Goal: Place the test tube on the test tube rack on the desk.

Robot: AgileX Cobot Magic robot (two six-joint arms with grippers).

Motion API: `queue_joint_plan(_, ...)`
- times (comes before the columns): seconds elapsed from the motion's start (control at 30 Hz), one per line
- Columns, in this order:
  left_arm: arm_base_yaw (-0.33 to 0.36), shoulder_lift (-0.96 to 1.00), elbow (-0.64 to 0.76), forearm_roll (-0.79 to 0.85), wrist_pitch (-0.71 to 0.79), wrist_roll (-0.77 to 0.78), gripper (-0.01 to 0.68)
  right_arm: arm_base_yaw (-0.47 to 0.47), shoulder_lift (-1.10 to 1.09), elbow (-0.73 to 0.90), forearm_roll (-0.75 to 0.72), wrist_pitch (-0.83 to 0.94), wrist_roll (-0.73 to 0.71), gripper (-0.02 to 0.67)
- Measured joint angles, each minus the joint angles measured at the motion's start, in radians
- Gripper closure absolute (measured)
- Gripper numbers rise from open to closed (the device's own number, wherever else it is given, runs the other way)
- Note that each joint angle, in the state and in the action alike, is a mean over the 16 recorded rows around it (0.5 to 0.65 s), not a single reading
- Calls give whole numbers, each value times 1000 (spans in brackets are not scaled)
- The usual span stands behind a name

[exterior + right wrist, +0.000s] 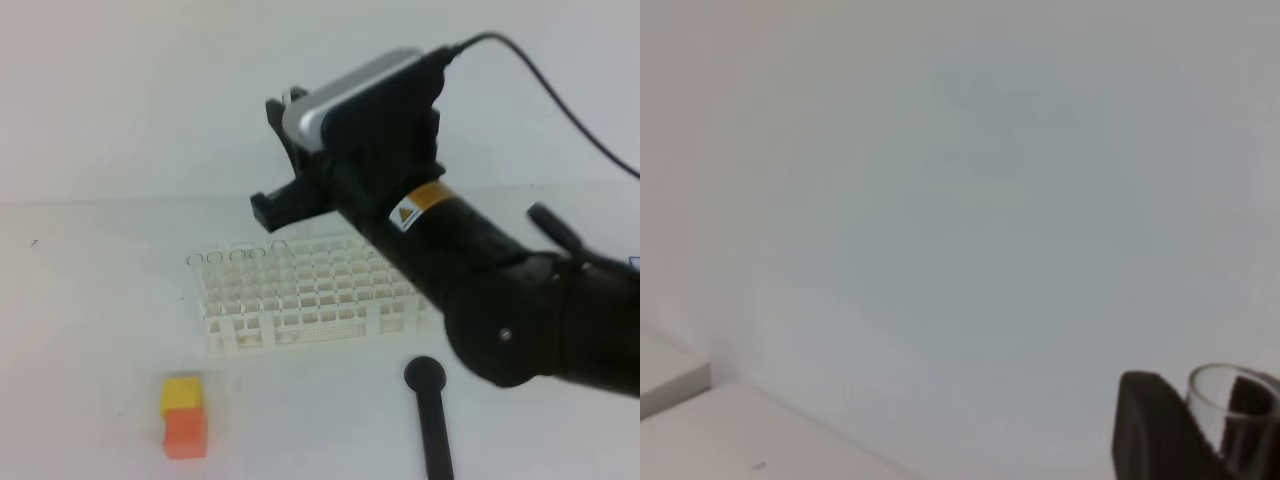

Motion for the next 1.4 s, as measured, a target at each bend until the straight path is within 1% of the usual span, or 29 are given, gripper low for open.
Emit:
queue_joint_plan(0.17,63,0,0,1,0,0,674,15,70,22,65,-94,-46,524)
queue_joint_plan(0.5,292,0,0,5,-1,0,674,26,188,38,130,-246,-59,524)
queue_joint_plan(0.6,346,0,0,5,-1,0,674,29,213,38,142,-277,-48,524)
queue_joint_plan(0.73,387,0,0,7,-1,-2,674,34,236,38,157,-296,-33,524)
queue_joint_plan(0.9,399,0,0,8,33,-11,674,42,258,38,168,-305,-18,524)
queue_joint_plan(1.0,399,0,0,-7,110,-16,674,49,268,38,175,-308,-12,524)
queue_joint_plan(1.13,399,1,0,-58,276,-14,674,58,279,38,183,-317,-9,524)
queue_joint_plan(1.4,399,2,0,-177,745,5,674,75,297,37,201,-342,-11,524)
